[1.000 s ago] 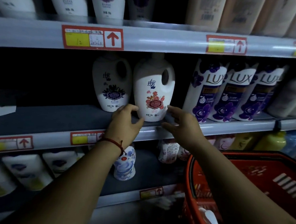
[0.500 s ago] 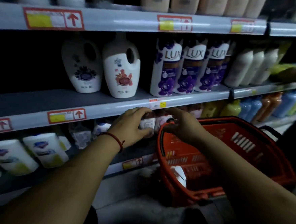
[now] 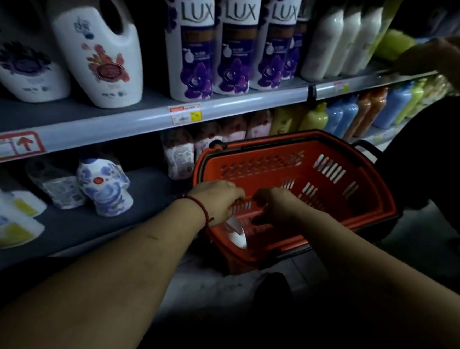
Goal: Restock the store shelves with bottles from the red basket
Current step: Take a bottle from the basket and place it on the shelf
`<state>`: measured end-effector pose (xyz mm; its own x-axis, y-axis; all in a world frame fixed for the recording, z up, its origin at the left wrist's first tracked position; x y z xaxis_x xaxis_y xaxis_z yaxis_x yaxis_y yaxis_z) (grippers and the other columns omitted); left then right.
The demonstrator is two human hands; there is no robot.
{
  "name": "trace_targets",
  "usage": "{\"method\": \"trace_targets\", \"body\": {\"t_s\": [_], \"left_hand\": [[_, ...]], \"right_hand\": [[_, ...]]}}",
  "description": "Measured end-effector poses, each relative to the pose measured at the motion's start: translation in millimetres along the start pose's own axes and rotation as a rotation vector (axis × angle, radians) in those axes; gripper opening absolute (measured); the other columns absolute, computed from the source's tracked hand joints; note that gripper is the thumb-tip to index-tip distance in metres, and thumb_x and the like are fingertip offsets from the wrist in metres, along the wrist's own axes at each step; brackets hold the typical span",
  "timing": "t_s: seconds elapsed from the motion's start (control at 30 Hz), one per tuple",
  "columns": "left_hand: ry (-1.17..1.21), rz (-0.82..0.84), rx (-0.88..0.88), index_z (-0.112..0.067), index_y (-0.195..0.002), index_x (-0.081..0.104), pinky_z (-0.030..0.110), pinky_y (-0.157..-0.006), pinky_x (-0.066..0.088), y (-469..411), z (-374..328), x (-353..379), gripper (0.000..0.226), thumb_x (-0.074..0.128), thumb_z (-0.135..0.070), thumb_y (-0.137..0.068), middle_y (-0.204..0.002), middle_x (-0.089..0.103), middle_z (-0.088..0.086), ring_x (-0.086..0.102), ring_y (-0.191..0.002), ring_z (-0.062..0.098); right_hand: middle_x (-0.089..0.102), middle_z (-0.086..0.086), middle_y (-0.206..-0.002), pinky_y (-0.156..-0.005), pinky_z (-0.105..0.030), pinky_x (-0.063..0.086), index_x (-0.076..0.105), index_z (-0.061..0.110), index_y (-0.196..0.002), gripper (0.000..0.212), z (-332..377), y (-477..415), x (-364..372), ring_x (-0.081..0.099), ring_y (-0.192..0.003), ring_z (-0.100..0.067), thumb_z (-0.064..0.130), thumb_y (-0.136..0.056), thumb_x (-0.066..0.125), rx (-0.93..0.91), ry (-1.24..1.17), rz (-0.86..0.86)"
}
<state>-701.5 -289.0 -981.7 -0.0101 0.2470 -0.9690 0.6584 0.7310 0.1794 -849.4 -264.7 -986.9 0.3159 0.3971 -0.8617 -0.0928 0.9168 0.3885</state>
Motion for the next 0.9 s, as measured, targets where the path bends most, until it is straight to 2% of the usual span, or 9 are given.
{"method": "trace_targets", "body": {"t_s": [0.17, 0.27, 0.33, 0.47, 0.57, 0.63, 0.73, 0.8, 0.9], "left_hand": [[-0.045, 0.197, -0.038, -0.027, -0.134, 0.052, 0.034, -0.089, 0.047, -27.8, -8.6, 31.1, 0.062, 0.076, -0.044, -0.080, -0.130, 0.058, 0.004, 0.054, -0.120, 0.028], [-0.098, 0.337, -0.118, -0.028, -0.141, 0.049, 0.038, -0.096, 0.047, -43.9, -7.3, 46.2, 0.068, 0.078, -0.038, -0.080, -0.141, 0.051, 0.005, 0.049, -0.129, 0.027], [-0.139, 0.389, -0.126, -0.030, -0.135, 0.055, 0.040, -0.095, 0.048, -51.9, -7.1, 55.9, 0.060, 0.078, -0.035, -0.080, -0.141, 0.051, 0.005, 0.049, -0.128, 0.028], [-0.137, 0.311, -0.116, -0.024, -0.121, 0.067, 0.035, -0.084, 0.049, -61.1, -5.4, 66.2, 0.036, 0.072, -0.024, -0.085, -0.129, 0.059, 0.011, 0.059, -0.113, 0.033], [-0.041, 0.217, -0.125, -0.021, -0.106, 0.073, 0.034, -0.074, 0.050, -66.5, 0.6, 67.1, 0.024, 0.071, -0.027, -0.083, -0.111, 0.066, 0.015, 0.064, -0.097, 0.035], [0.022, 0.169, -0.164, -0.017, -0.095, 0.073, 0.037, -0.076, 0.054, -67.0, 5.1, 64.1, 0.020, 0.070, -0.031, -0.080, -0.100, 0.068, 0.014, 0.064, -0.094, 0.034], [0.073, 0.134, -0.226, -0.009, -0.066, 0.064, 0.037, -0.069, 0.053, -66.1, 12.2, 56.5, 0.026, 0.069, -0.031, -0.079, -0.067, 0.060, 0.011, 0.062, -0.076, 0.033], [0.114, 0.099, -0.247, -0.010, -0.057, 0.059, 0.037, -0.074, 0.054, -64.1, 17.8, 49.0, 0.029, 0.069, -0.030, -0.076, -0.059, 0.057, 0.008, 0.060, -0.068, 0.029], [0.167, 0.047, -0.232, -0.013, -0.068, 0.071, 0.040, -0.090, 0.050, -58.7, 18.4, 29.7, 0.013, 0.067, -0.024, -0.073, -0.076, 0.068, 0.012, 0.054, -0.084, 0.025]], "right_hand": [[0.064, -0.010, -0.129, -0.099, -0.030, 0.046, 0.057, 0.009, -0.133, 0.055, -22.1, -13.8, 25.6, 0.059, -0.118, -0.024, 0.026, -0.084, 0.076, 0.010, -0.019, 0.100], [0.064, -0.008, -0.128, -0.097, -0.029, 0.045, 0.058, 0.011, -0.132, 0.053, -31.1, -23.8, 33.3, 0.059, -0.118, -0.024, 0.028, -0.085, 0.075, 0.010, -0.012, 0.127], [0.062, -0.008, -0.130, -0.097, -0.028, 0.044, 0.058, 0.012, -0.132, 0.053, -35.6, -30.5, 36.8, 0.059, -0.119, -0.024, 0.026, -0.084, 0.076, 0.010, 0.004, 0.142], [0.058, -0.009, -0.135, -0.098, -0.028, 0.043, 0.057, 0.012, -0.134, 0.048, -40.6, -40.5, 41.9, 0.056, -0.122, -0.025, 0.021, -0.088, 0.070, -0.001, 0.055, 0.185], [0.058, -0.009, -0.136, -0.094, -0.025, 0.043, 0.056, 0.012, -0.135, 0.049, -46.2, -44.6, 43.2, 0.057, -0.121, -0.024, 0.018, -0.088, 0.070, 0.021, 0.034, 0.205], [0.058, -0.009, -0.136, -0.093, -0.025, 0.043, 0.055, 0.012, -0.136, 0.050, -50.0, -44.9, 41.6, 0.057, -0.122, -0.024, 0.017, -0.089, 0.070, 0.034, 0.025, 0.198], [0.059, -0.010, -0.136, -0.092, -0.025, 0.045, 0.054, 0.012, -0.137, 0.051, -56.7, -44.4, 39.4, 0.058, -0.121, -0.025, 0.014, -0.088, 0.068, 0.064, 0.006, 0.192], [0.060, -0.011, -0.134, -0.092, -0.025, 0.046, 0.055, 0.012, -0.136, 0.053, -59.6, -43.5, 39.4, 0.059, -0.119, -0.025, 0.014, -0.086, 0.071, 0.080, -0.003, 0.177], [0.061, -0.012, -0.132, -0.095, -0.026, 0.045, 0.054, 0.013, -0.136, 0.058, -60.5, -41.1, 40.1, 0.058, -0.120, -0.026, 0.020, -0.083, 0.076, 0.105, -0.043, 0.156]]}}
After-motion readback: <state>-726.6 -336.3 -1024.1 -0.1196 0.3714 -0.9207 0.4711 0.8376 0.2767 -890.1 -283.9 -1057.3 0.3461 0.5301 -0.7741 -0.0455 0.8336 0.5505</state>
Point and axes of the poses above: each hand's wrist, its own y-axis away from the middle knuckle, its own x-axis out of the palm, z = x × y, the point moved 4 cm from there along -y, towards the middle knuckle
